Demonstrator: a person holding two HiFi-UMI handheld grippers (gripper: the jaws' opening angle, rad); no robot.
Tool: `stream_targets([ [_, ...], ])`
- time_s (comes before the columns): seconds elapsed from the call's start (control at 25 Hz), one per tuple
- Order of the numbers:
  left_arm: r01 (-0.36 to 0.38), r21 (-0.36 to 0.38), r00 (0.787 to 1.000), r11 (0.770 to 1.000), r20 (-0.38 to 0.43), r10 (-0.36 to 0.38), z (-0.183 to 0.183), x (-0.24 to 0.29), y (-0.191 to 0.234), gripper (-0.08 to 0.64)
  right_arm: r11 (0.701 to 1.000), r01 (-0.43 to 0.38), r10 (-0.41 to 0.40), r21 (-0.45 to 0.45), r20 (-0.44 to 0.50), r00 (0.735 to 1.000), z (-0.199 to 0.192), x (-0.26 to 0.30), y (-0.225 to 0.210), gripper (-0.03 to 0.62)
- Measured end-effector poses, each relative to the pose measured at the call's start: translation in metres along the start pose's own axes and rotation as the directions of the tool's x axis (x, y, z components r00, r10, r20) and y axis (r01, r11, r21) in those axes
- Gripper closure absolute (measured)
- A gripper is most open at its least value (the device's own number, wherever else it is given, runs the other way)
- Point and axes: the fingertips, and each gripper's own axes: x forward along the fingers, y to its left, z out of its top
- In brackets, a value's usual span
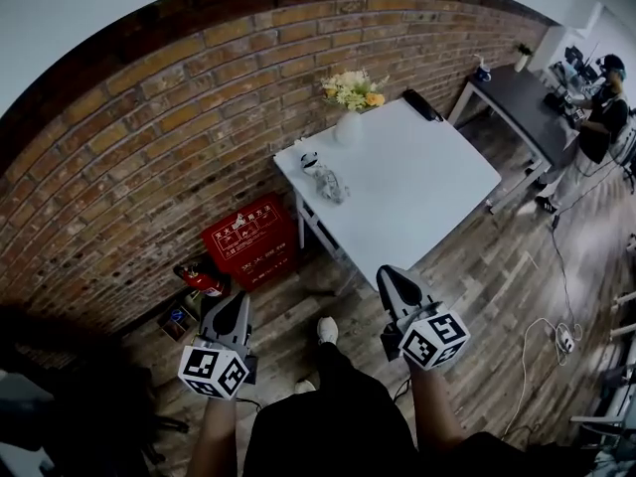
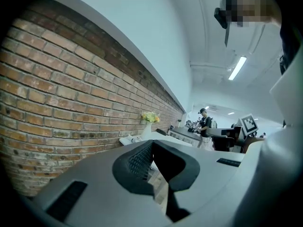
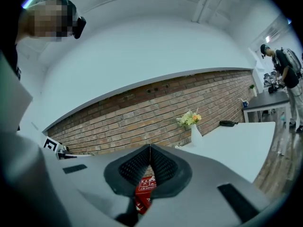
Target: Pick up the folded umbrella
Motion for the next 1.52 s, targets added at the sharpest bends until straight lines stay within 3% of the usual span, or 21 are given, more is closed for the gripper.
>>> stream_targets([
  [0.8,-0.039,0.029,0.999,0.999,-0.001,0.039,0.055,0.161,0.017,0.549,0.995,-0.098,0.096,-0.018,-0.080,0.992,0.030,0.137,-0.096,0.571],
  [1.12,-0.073,0.021,0.997,0.997,-0.007,0.073,0.059,0.195,0.023,0.549,0.991,-0.133,0.130,-0.028,-0.112,0.985,0.037,0.167,-0.126,0.571],
  [1.52,-0.057,0.021,0.997,0.998,-0.052,0.058,0.049,0.214,0.019,0.549,0.982,-0.190,0.187,-0.007,-0.146,0.971,0.028,0.184,-0.127,0.571],
])
